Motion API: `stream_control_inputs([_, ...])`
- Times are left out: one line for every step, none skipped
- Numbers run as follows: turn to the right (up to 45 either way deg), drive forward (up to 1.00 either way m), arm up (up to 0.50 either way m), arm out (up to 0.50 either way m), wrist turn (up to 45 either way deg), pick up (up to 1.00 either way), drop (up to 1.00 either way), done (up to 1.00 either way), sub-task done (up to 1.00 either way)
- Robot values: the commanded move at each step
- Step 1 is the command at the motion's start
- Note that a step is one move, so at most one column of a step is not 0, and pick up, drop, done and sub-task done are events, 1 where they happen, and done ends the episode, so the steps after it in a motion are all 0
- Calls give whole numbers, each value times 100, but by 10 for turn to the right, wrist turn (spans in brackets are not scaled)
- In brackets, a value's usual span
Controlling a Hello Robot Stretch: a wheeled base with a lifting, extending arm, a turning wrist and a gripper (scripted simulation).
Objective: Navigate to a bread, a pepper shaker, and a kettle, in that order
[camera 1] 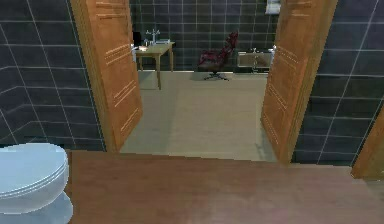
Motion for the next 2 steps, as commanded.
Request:
stream_control_inputs([0,20,0,0,0,0,0,0,0])
stream_control_inputs([450,0,0,0,0,0,0,0,0])
